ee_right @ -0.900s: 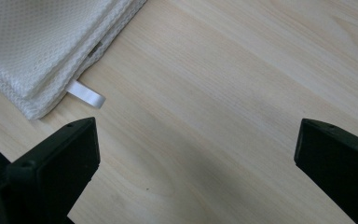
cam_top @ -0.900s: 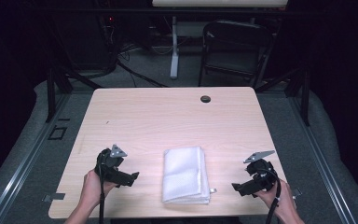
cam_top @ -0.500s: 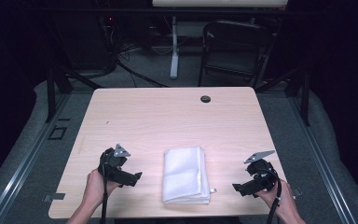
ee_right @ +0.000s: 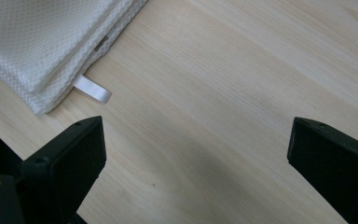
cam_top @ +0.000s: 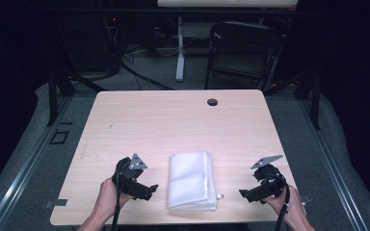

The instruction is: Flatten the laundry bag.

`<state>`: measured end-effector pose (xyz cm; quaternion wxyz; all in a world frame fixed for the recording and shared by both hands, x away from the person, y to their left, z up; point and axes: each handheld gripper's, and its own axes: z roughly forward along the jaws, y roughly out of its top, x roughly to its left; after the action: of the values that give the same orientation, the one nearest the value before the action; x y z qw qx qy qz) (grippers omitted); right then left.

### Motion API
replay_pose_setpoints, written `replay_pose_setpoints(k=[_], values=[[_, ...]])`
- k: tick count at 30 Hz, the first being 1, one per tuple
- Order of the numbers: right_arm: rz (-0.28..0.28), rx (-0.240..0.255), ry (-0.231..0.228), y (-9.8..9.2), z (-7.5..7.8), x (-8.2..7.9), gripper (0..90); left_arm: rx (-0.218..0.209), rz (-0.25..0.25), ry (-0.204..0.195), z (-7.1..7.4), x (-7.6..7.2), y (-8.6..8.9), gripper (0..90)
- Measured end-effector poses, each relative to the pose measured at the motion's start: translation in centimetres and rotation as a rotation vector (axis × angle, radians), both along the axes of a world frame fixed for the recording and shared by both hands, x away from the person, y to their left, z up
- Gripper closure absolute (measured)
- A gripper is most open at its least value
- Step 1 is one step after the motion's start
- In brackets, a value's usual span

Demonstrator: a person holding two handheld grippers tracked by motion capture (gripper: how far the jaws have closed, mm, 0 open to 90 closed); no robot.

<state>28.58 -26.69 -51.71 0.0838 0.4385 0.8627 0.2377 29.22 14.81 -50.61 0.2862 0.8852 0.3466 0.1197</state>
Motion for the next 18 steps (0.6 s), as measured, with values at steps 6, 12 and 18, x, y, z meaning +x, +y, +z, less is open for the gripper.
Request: replay_pose_setpoints(k=[6, 12, 18], values=[[-0.005, 0.009, 0.006, 0.0, -0.1, -0.1, 4.9, 0.000, -0.066, -0.004, -0.1, -0.6, -1.7, 4.0], [0.008, 0.012, 0.026, 0.4, -0.2, 0.2, 5.7, 0.009, -0.133, 0.000, -0.5, -1.1, -3.5, 5.0], [0.005, 0.015, 0.023, 0.5, -0.3, 0.1, 7.2, 0.022, -0.194, -0.014, -0.6, -1.8, -5.8, 8.6]])
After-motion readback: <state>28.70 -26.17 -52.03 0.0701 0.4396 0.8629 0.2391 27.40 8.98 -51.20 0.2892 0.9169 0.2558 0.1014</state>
